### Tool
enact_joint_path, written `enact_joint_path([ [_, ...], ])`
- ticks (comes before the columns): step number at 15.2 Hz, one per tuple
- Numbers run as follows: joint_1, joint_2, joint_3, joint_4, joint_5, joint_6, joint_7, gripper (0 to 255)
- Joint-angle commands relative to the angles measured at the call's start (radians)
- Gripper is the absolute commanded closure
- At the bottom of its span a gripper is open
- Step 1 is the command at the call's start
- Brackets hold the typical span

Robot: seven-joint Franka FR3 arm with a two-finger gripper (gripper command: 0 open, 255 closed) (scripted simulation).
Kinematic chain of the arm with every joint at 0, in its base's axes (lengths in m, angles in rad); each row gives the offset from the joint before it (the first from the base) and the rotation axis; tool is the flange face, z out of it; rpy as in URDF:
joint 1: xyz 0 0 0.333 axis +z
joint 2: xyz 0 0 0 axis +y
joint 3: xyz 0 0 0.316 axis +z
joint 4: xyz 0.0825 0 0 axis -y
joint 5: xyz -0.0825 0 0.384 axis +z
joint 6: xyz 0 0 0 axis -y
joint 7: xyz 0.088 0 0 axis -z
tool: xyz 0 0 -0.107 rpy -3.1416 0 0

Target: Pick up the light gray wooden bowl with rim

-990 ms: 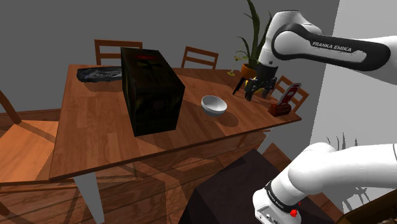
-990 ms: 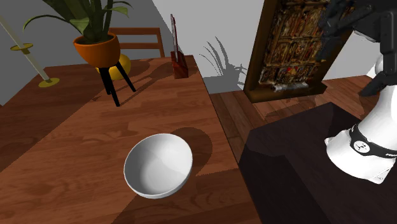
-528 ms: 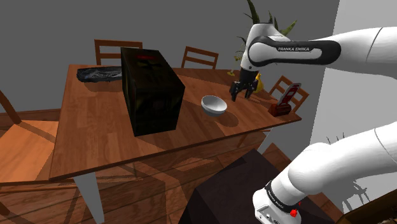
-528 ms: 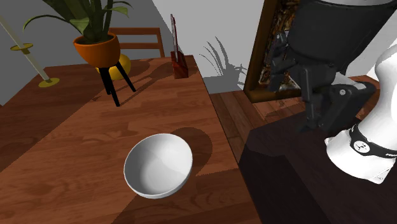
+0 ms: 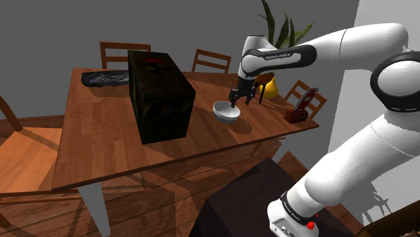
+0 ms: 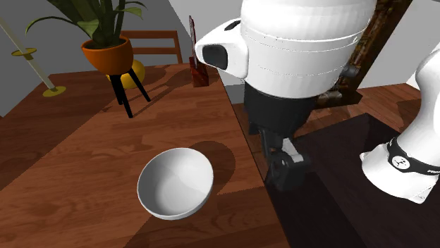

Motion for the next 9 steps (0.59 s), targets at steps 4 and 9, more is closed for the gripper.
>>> enact_joint_path([
  [4, -0.005, 0.205, -0.006, 0.143, 0.009, 0.069, -0.015, 0],
  [9, -0.011, 0.399, -0.004, 0.305, 0.021, 0.106, -0.026, 0],
])
